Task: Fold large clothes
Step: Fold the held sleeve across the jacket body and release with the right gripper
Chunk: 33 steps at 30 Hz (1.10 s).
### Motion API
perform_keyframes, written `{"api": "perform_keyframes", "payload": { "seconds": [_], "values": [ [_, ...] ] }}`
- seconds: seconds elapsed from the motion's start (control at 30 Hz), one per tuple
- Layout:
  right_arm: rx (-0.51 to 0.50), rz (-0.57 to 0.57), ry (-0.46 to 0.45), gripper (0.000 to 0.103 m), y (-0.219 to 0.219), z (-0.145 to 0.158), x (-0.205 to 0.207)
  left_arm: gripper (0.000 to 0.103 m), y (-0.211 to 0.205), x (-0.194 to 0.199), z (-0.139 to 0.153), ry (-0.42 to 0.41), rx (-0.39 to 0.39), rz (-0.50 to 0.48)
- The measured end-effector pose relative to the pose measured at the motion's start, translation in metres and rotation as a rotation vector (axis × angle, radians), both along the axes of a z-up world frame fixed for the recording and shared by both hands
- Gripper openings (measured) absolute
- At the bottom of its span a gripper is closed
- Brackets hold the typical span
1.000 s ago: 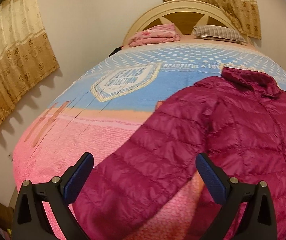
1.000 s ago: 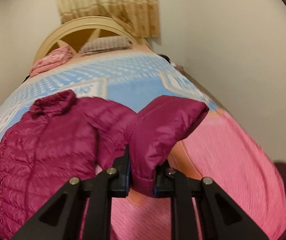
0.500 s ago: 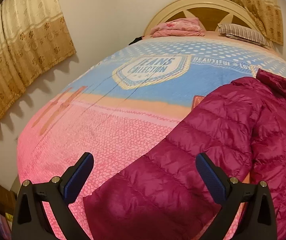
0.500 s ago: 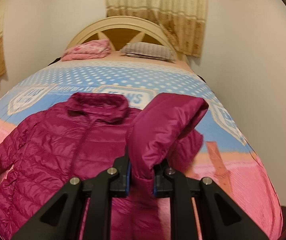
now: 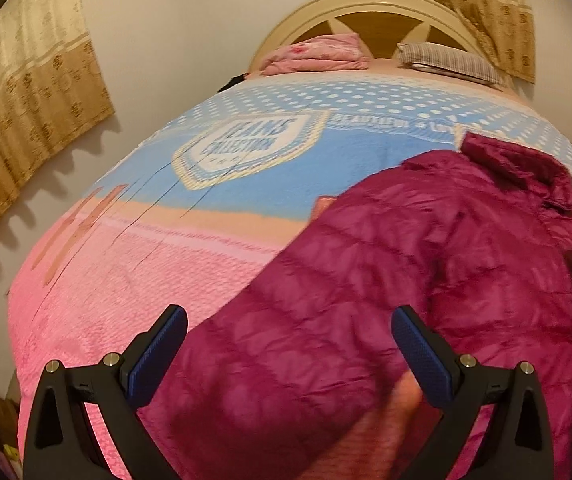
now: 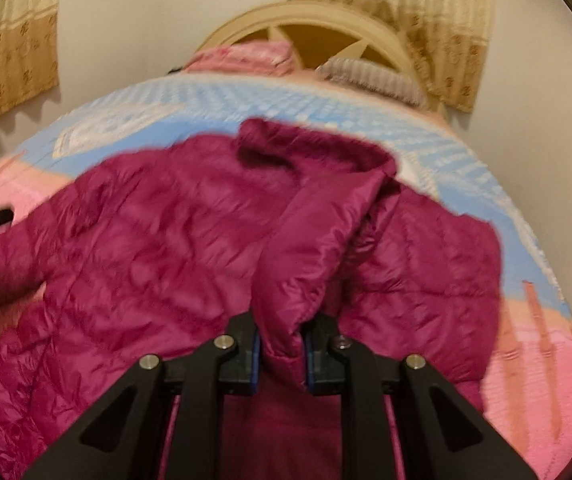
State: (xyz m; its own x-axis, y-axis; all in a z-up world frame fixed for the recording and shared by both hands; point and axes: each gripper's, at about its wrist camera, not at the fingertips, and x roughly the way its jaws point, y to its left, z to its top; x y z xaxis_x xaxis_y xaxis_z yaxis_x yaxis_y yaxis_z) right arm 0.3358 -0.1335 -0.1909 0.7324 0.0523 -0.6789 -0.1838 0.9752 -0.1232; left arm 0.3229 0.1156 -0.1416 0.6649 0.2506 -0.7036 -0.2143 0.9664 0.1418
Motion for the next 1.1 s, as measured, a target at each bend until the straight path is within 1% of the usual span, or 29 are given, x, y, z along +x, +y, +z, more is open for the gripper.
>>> {"api": "perform_keyframes", "payload": {
  "seconds": [0.03,0.07,0.1,0.13,0.23,0.27,0.3,0.33,0.4,0.47,0.57,0.7,0.83,0.9,0.93,0.97,1.03,1.1],
  "values": [
    [0.004,0.016,0.018,0.038,0.002,-0.006,-0.001,0.102,-0.005,0.000,0.004,-0.007,-0.008,-0.012],
    [0.015,0.038,0.030,0.048,0.003,-0.010,-0.005,0.102,-0.013,0.000,0.010,-0.020,-0.015,-0.033],
    [0.023,0.050,0.034,0.065,0.001,-0.012,-0.009,0.102,-0.019,0.001,0.014,-0.025,-0.020,-0.049],
    [0.035,0.068,0.030,0.071,-0.002,-0.012,-0.018,0.102,-0.026,0.002,0.018,-0.030,-0.029,-0.070],
    [0.008,0.089,0.005,0.072,-0.013,-0.009,-0.043,0.102,-0.053,0.004,0.030,-0.047,-0.059,-0.130],
    [0.005,0.088,-0.001,0.072,-0.019,-0.009,-0.050,0.102,-0.066,0.007,0.032,-0.042,-0.080,-0.164],
    [0.008,0.083,-0.007,0.074,-0.023,-0.009,-0.054,0.102,-0.078,0.009,0.032,-0.036,-0.091,-0.183],
    [0.016,0.063,-0.018,0.079,-0.033,-0.009,-0.059,0.102,-0.089,0.012,0.031,-0.025,-0.100,-0.204],
    [0.017,0.017,-0.036,0.083,-0.046,-0.009,-0.062,0.102,-0.112,0.016,0.027,-0.006,-0.117,-0.239],
    [0.010,-0.043,-0.053,0.084,-0.059,-0.011,-0.062,0.102,-0.135,0.019,0.021,0.003,-0.115,-0.265],
    [0.049,-0.086,-0.036,0.084,-0.073,-0.019,-0.062,0.102,-0.163,0.027,0.012,0.025,-0.117,-0.282],
    [0.071,-0.108,-0.030,0.085,-0.082,-0.026,-0.061,0.102,-0.187,0.033,0.001,0.043,-0.105,-0.303],
    [0.107,-0.129,-0.007,0.088,-0.091,-0.034,-0.059,0.101,-0.206,0.046,-0.014,0.070,-0.083,-0.321],
    [0.124,-0.143,0.000,0.090,-0.097,-0.036,-0.062,0.089,-0.210,0.050,-0.022,0.086,-0.084,-0.324],
    [0.128,-0.152,0.005,0.091,-0.098,-0.038,-0.060,0.074,-0.212,0.053,-0.026,0.103,-0.086,-0.323],
    [0.124,-0.167,0.012,0.092,-0.099,-0.039,-0.058,0.063,-0.212,0.055,-0.030,0.121,-0.099,-0.327],
    [0.106,-0.193,0.025,0.093,-0.100,-0.041,-0.058,0.060,-0.211,0.057,-0.038,0.147,-0.130,-0.321],
    [0.090,-0.209,0.036,0.093,-0.100,-0.044,-0.056,0.056,-0.211,0.054,-0.041,0.138,-0.125,-0.322]
  ]
}}
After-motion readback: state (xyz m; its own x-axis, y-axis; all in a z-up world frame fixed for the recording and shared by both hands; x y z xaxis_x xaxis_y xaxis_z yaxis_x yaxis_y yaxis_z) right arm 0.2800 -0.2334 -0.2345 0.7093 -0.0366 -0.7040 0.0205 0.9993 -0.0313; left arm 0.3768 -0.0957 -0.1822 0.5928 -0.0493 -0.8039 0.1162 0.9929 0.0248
